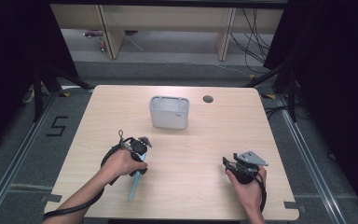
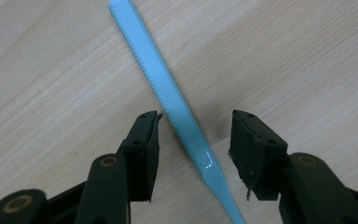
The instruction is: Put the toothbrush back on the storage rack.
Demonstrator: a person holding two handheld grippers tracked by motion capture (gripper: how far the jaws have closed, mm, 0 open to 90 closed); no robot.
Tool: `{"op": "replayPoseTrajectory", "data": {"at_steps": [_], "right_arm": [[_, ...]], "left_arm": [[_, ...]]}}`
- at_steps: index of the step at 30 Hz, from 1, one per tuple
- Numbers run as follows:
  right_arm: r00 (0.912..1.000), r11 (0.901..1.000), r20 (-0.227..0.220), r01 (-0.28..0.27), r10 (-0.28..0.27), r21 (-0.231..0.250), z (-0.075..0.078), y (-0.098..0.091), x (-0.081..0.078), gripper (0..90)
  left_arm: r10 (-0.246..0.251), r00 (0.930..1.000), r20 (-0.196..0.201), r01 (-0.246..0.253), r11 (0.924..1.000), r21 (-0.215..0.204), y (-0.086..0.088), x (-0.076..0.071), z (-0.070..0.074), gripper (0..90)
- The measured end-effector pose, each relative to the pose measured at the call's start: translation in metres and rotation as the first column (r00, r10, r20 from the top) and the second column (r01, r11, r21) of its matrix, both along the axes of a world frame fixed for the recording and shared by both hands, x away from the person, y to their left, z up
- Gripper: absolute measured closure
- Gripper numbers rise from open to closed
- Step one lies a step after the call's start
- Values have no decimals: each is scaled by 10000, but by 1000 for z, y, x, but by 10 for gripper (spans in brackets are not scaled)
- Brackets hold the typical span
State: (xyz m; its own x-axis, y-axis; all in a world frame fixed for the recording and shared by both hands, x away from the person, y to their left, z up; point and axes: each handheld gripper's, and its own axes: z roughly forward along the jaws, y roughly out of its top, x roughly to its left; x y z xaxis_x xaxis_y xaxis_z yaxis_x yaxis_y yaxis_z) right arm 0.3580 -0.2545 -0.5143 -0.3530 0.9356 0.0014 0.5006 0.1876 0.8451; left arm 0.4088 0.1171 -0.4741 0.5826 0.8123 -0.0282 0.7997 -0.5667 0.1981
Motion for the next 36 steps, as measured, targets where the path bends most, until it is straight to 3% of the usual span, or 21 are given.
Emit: {"op": "replayPoseTrajectory", "data": {"at_steps": [3,5,6,7,8,9,13,18,19,22,24,27,28,30,31,32,33,34,36], "right_arm": [[10000,10000,21,-16,16,-22,0,0,0,501],[10000,10000,10,-24,24,-27,0,0,0,501],[9993,9993,-340,135,-123,342,0,3,-2,501],[9992,9992,-382,158,-144,367,0,4,-2,501],[9992,9992,-382,158,-144,367,0,4,-2,501],[9999,10000,-91,-53,54,58,0,1,0,501],[10000,10000,-82,-17,17,-22,0,1,0,501],[9999,10000,-111,-52,52,26,0,1,-1,503],[9996,9997,-282,-72,78,242,0,3,-1,503],[9999,9999,-105,-98,97,-57,1,1,-1,503],[9994,9997,-357,18,-9,257,1,4,-2,503],[9998,9999,-177,-89,88,-72,1,2,-1,503],[9993,9998,-367,19,-12,201,1,4,-3,505],[9997,9996,-241,-48,54,262,0,4,-2,505],[9993,9998,-365,14,-8,191,1,4,-3,506],[9990,9996,-444,45,-32,279,1,5,-3,506],[9998,9999,-161,-132,130,-95,1,2,-1,506],[9992,9998,-411,19,-10,205,1,5,-3,506],[9994,9999,-335,-11,16,144,1,4,-2,506]], "left_arm": [[230,9997,-19,-230,9997,-109,-1,-2,-1,519],[16,10000,27,-15,10000,-15,-1,-1,-2,521],[-72,10000,-69,72,9999,87,-1,-1,-2,525],[-129,9999,-49,130,9999,96,-1,-1,-2,528],[-96,9999,-43,96,9999,72,-2,-2,-2,528],[-138,9999,6,138,9999,77,-2,-2,-3,539],[-287,9996,12,287,9995,108,-3,-3,-3,564],[-414,9990,-140,416,9991,128,-2,-3,0,591],[-372,9993,-25,373,9993,62,-2,-3,-1,589],[-345,9994,-33,345,9994,96,-2,-3,-2,589],[-401,9990,-185,405,9989,217,-2,-3,-2,589],[-523,9986,-81,525,9984,214,-2,-3,-5,592],[-583,9982,-107,586,9980,231,-2,-3,-5,600],[-604,9982,-59,606,9978,264,-3,-3,-5,605],[-643,9979,-17,644,9975,288,-3,-3,-6,612],[-773,9968,-216,782,9959,444,-3,-2,-4,619],[-772,9968,-225,780,9961,416,-3,-3,-5,627],[-834,9961,-284,846,9954,447,-3,-3,-4,633],[-921,9957,-113,925,9949,397,-3,-4,-6,658]]}}
